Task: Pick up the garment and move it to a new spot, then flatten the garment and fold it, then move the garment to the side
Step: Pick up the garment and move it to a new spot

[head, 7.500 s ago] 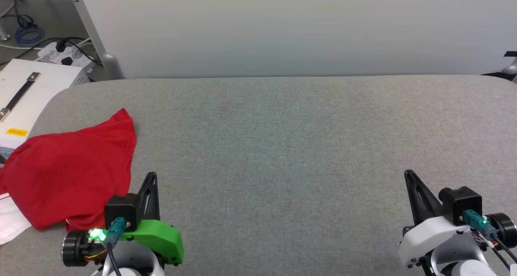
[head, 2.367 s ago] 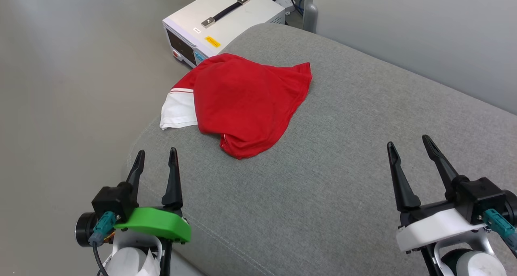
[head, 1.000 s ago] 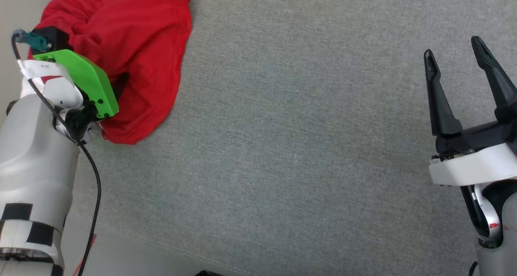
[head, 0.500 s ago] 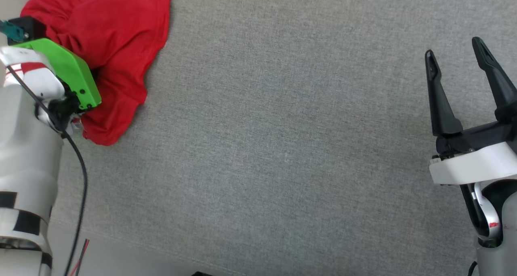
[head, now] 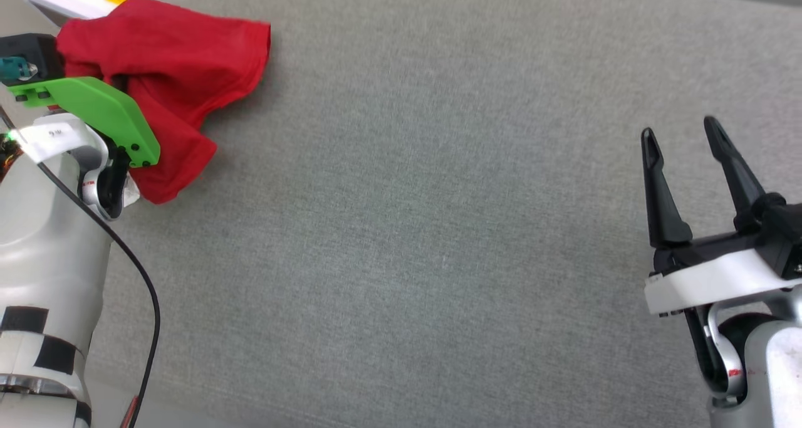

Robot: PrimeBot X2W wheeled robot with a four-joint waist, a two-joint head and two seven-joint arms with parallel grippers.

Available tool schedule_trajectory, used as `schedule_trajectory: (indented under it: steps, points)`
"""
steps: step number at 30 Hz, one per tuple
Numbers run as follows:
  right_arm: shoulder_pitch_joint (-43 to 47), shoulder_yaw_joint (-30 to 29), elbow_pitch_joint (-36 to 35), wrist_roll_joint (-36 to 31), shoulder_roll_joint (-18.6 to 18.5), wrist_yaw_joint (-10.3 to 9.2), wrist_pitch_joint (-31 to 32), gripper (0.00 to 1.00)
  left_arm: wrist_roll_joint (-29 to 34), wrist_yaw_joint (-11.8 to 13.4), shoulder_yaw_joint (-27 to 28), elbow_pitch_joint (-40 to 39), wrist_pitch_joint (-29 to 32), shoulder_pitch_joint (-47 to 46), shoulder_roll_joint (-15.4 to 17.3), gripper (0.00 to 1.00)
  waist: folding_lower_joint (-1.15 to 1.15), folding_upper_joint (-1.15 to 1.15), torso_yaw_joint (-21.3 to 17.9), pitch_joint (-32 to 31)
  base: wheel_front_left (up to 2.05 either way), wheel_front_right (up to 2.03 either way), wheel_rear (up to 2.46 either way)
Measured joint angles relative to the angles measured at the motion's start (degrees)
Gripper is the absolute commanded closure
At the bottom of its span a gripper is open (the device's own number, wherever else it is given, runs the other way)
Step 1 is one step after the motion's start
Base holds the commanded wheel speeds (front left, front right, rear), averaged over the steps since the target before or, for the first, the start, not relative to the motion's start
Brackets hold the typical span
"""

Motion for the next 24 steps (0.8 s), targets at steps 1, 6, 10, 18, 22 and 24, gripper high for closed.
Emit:
schedule_trajectory:
  steps: [1, 6, 10, 18, 22, 24]
  points:
    - [0.5, -0.3, 0.4, 0.2, 0.3, 0.00, -0.4, 0.00, 0.5, 0.0, -0.3, -0.3, -0.8, 0.1, 0.0, 1.00, 0.00, 0.00, -0.1, -1.0, 0.00, 0.00, 0.00]
    - [3.9, -2.5, 2.1, 0.5, 1.4, 0.00, -1.4, 0.00, 1.8, -0.2, -3.3, -3.7, -2.5, 1.6, -2.8, 1.00, 0.00, 0.00, -1.6, -7.0, 0.00, 0.00, 0.00]
    - [4.7, -2.8, 3.1, 0.9, 1.8, 0.00, -2.0, 0.00, 2.1, -1.2, -5.5, -6.7, -1.9, 4.4, -4.3, 1.00, 0.00, 0.00, -3.8, -9.2, 0.00, 0.00, 0.00]
    - [7.4, -5.3, 3.7, 2.5, 2.0, -0.01, -2.4, 0.00, 1.9, -2.3, -11.3, -15.4, 1.1, 12.0, -11.0, 1.00, -0.01, 0.00, -10.0, -11.7, 0.00, 0.00, 0.00]
    - [7.7, -5.7, 3.4, 3.5, 2.0, -0.01, -2.6, 0.00, 1.4, -2.7, -15.3, -19.8, 3.4, 15.8, -14.6, 1.00, 0.00, 0.00, -13.1, -12.3, 0.00, 0.00, 0.00]
    - [7.7, -5.6, 3.2, 3.9, 2.0, -0.01, -2.6, 0.00, 1.2, -2.8, -17.5, -22.0, 4.5, 18.1, -16.1, 1.00, -0.01, 0.00, -14.6, -12.3, 0.00, 0.00, 0.00]
